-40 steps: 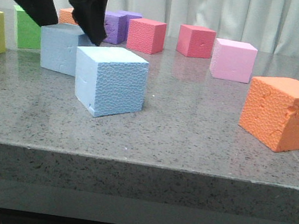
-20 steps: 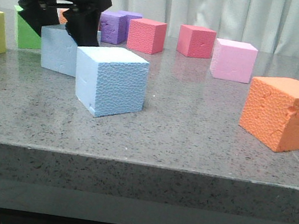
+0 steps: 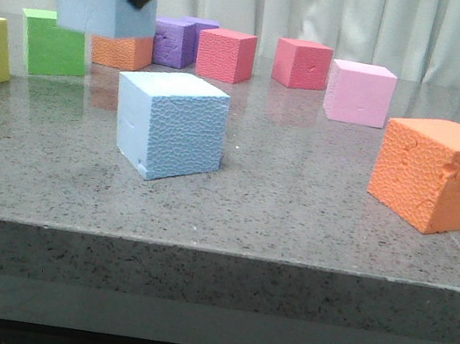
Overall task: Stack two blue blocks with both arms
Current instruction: 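Lift the light blue cube with the left gripper over the placed blue cube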
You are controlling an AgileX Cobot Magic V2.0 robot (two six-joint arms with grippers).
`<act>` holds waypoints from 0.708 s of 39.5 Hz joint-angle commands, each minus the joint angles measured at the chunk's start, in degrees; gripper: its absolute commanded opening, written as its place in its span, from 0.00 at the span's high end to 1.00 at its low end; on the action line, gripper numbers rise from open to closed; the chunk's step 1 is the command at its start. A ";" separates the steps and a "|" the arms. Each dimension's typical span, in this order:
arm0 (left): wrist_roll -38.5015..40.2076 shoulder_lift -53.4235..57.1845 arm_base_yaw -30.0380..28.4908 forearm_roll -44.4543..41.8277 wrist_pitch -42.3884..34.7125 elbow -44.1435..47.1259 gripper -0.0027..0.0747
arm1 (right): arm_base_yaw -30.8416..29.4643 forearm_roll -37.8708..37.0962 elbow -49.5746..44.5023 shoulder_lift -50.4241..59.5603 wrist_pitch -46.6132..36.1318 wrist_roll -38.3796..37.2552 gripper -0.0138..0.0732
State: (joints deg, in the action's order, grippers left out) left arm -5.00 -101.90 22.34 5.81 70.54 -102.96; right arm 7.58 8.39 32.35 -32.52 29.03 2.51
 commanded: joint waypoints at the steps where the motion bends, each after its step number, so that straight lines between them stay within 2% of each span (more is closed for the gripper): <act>1: 0.20 3.73 0.40 2.47 2.44 -2.28 0.63 | -0.30 0.02 1.54 0.16 -3.81 0.62 0.91; 12: -0.01 7.18 2.07 6.26 2.44 -2.05 0.63 | -0.30 0.07 1.54 0.16 -3.76 0.57 0.91; 23: -0.01 7.42 9.70 5.60 2.44 0.50 0.63 | -0.25 0.12 1.54 0.16 -3.06 0.57 0.91; 28: -0.01 7.33 11.16 4.82 2.44 1.88 0.63 | -0.25 0.82 1.54 0.16 -2.86 0.57 0.91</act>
State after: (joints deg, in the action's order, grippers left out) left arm -5.11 -97.11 32.62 10.44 71.85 -100.53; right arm 7.58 8.39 32.35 -32.52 29.47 2.51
